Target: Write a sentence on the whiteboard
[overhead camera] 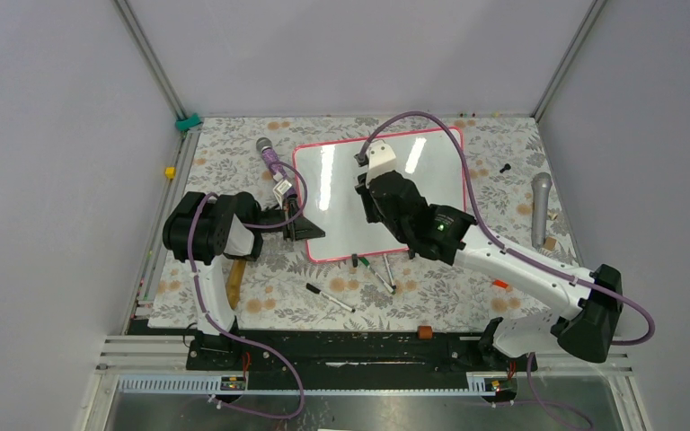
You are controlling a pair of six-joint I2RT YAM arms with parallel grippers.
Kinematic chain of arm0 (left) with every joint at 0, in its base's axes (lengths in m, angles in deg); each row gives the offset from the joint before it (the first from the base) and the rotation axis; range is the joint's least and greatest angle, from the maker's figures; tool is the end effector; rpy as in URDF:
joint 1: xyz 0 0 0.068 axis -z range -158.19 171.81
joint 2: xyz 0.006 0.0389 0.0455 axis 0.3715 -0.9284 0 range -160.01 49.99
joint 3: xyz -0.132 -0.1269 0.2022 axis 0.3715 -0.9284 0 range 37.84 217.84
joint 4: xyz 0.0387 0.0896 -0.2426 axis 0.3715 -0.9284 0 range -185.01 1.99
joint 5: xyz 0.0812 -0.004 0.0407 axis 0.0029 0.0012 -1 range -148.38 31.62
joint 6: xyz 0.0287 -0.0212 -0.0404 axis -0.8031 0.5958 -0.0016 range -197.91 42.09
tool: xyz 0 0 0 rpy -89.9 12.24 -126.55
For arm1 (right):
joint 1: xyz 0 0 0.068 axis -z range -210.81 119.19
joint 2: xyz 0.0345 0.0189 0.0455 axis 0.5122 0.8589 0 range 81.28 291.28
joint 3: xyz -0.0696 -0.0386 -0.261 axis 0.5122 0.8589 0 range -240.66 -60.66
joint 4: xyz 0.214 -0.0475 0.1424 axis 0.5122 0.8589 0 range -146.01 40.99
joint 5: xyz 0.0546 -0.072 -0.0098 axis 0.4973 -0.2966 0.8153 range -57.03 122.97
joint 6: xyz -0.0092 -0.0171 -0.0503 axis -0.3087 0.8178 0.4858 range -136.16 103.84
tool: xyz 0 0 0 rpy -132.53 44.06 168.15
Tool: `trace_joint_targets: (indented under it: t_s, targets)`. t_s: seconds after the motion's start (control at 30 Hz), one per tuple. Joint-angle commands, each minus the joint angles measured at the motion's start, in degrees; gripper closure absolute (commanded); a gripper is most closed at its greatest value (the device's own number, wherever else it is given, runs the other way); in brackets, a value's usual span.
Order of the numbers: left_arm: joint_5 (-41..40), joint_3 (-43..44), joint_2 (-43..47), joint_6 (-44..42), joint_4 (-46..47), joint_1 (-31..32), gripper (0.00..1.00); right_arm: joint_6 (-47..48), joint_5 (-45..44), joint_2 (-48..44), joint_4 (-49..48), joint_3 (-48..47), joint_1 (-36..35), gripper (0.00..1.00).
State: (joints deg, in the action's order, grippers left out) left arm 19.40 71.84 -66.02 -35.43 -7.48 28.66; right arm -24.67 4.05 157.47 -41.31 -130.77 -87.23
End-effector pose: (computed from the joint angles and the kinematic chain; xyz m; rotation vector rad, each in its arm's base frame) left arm 0.3044 -0.0716 0.1143 0.6527 1.7593 -1.6815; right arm 0.1831 0.2447 0.3663 -0.4543 1.8412 0.2855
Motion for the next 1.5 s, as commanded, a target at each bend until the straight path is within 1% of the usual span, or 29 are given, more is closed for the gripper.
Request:
trace_joint_targets:
  t_s: [0.0, 0.1, 0.27, 0.47, 0.57, 0.77, 0.97, 1.17, 1.37, 1.47]
  targets:
    - [0.3, -0.3, 0.5, -0.9, 3.6, 0.3, 1.0, 1.9, 0.1, 1.2, -2.4, -4.2, -0.2, 1.0]
    - [0.4, -0.3, 0.7, -0.8, 3.6, 0.4, 1.0, 1.7, -0.1, 1.0, -2.4, -4.0, -0.2, 1.0]
    - [-0.1, -0.4, 1.2, -0.3, 3.6, 0.6, 1.0, 0.8, -0.3, -1.9, -3.2, -1.3, -0.2, 1.0]
    - [-0.3, 0.2, 0.8, 1.5, 3.7, 0.5, 1.0, 1.2, -1.2, -5.4, -1.5, 0.5, -0.2, 1.0]
    - [-2.3, -0.5, 0.9, 3.2, 3.5, 0.0, 1.0, 1.2, -0.3, -7.5, -1.2, 2.3, -0.2, 1.0]
    - [-1.5, -0.9, 0.8, 0.0, 3.6, -0.5, 1.0, 1.0, 0.4, -13.6, -2.5, 7.1, -0.1, 1.0]
    - [0.7, 3.5, -3.6, 5.6, 3.5, -0.4, 1.0, 1.2, 0.2, -15.9, 0.8, 6.7, -0.2, 1.0]
    - [0.6, 1.6, -1.9, 0.0, 3.6, -0.4, 1.0, 2.0, -0.9, -17.5, 3.7, 6.6, -0.2, 1.0]
    - [0.5, 1.2, -1.9, 0.0, 3.5, -0.2, 1.0, 0.4, -1.2, -18.0, 3.9, 8.8, -0.2, 1.0]
    - [1.0, 0.8, -1.5, -0.2, 3.5, -0.2, 1.0, -1.0, -0.9, -17.8, 2.1, 10.3, -0.2, 1.0]
